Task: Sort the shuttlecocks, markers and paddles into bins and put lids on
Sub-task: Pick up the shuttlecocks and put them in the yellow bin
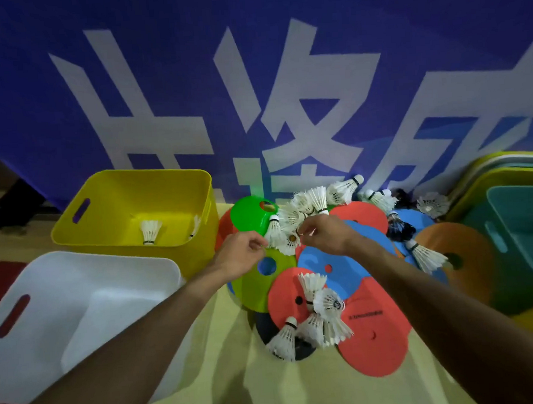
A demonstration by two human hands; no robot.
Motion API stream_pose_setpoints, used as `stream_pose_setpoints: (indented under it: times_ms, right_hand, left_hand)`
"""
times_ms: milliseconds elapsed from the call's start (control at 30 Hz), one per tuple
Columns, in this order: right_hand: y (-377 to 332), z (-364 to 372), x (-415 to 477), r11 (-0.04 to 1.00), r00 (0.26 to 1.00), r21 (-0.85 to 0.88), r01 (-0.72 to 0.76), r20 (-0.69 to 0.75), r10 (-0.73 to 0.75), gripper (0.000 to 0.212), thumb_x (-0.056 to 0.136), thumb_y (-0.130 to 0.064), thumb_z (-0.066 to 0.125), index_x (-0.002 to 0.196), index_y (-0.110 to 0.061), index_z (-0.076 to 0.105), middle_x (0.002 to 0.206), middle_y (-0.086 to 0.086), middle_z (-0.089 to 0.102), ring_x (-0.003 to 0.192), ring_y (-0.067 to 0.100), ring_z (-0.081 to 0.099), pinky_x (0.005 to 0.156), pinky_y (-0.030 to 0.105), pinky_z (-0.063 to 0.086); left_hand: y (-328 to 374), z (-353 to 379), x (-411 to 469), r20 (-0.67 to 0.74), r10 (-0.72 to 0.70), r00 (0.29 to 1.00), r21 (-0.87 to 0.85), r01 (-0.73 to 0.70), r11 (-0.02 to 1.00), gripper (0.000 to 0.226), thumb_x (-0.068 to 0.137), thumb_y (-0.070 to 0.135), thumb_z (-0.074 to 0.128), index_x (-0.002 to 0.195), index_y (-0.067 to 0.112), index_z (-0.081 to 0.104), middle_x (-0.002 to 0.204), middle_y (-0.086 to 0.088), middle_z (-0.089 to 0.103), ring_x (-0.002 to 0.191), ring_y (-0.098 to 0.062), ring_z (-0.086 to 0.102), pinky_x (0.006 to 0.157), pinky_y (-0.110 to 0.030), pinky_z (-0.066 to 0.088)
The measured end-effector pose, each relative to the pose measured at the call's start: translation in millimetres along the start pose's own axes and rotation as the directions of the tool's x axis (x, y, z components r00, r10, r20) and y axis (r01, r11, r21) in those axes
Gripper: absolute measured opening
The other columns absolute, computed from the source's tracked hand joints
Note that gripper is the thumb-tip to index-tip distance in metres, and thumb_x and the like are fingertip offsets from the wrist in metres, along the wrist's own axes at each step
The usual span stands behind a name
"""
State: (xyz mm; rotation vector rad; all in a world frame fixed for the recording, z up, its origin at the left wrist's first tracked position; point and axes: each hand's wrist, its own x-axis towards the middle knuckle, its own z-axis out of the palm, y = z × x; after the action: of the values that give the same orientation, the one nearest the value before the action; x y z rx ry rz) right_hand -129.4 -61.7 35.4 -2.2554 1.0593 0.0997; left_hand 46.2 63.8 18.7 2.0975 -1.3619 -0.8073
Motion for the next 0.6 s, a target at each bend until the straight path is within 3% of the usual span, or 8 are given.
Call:
stream_pose_setpoints:
  times_ms: [100,200,367,433,600]
  right_hand:
    - [27.5,15.4,-13.3,0.999,0.996,-0.031,-0.027,0.088,0.03,0.006,0.088,-0.024,0.063,0.09,-0.019,0.064,0.099,0.006,0.069,0.082,0.025,0.065,0.076,0.029,0.05]
    - [52.4,31.7,-25.5,0.996,0.988,-0.078,-0.04,0.146,0.051,0.026,0.084,-0.043,0.067,0.076,-0.025,0.05,0.089,0.002,0.06,0.084,0.02,0.056,0.069,0.028,0.038]
    - [76.0,51.7,-43.0,0.999,0.977,-0.032,-0.042,0.206,0.048,0.031,0.081,-0.043,0.071,0.08,-0.026,0.045,0.095,-0.002,0.052,0.085,0.015,0.046,0.068,0.028,0.036]
    - [82.1,57.6,-46.2,0.999,0.983,-0.037,-0.038,0.177,0.044,0.025,0.083,-0.036,0.07,0.085,-0.022,0.049,0.103,0.004,0.057,0.089,0.018,0.048,0.07,0.028,0.037]
    - [87.9,65.0,-49.9,0.998,0.991,-0.055,-0.016,0.135,0.024,0.026,0.088,-0.025,0.065,0.108,-0.009,0.062,0.113,0.008,0.064,0.105,0.025,0.057,0.08,0.03,0.044]
  left_hand:
    - [1.1,32.1,-6.5,0.085,-0.01,0.996,0.045,0.006,0.999,0.017,0.085,0.011,0.063,0.1,0.011,0.07,0.098,-0.007,0.07,0.085,-0.012,0.061,0.075,-0.019,0.047]
    - [4.7,59.1,-10.7,0.163,-0.025,0.986,0.107,0.007,0.994,0.021,0.089,0.017,0.06,0.108,0.013,0.067,0.11,-0.005,0.064,0.102,-0.018,0.06,0.086,-0.024,0.046]
    - [15.6,89.4,-9.6,0.308,0.05,0.95,0.197,-0.115,0.974,0.045,0.093,0.019,0.055,0.136,0.018,0.047,0.149,0.0,0.027,0.139,-0.013,0.027,0.106,-0.018,0.021]
    - [18.1,98.3,-5.2,0.321,0.034,0.947,0.203,-0.104,0.974,0.047,0.094,0.018,0.052,0.139,0.015,0.042,0.152,-0.001,0.024,0.141,-0.014,0.025,0.108,-0.02,0.021]
    - [19.3,120.8,1.4,0.321,-0.016,0.947,0.24,-0.064,0.969,0.046,0.092,0.016,0.054,0.136,0.019,0.045,0.138,-0.003,0.046,0.122,-0.021,0.048,0.102,-0.031,0.039]
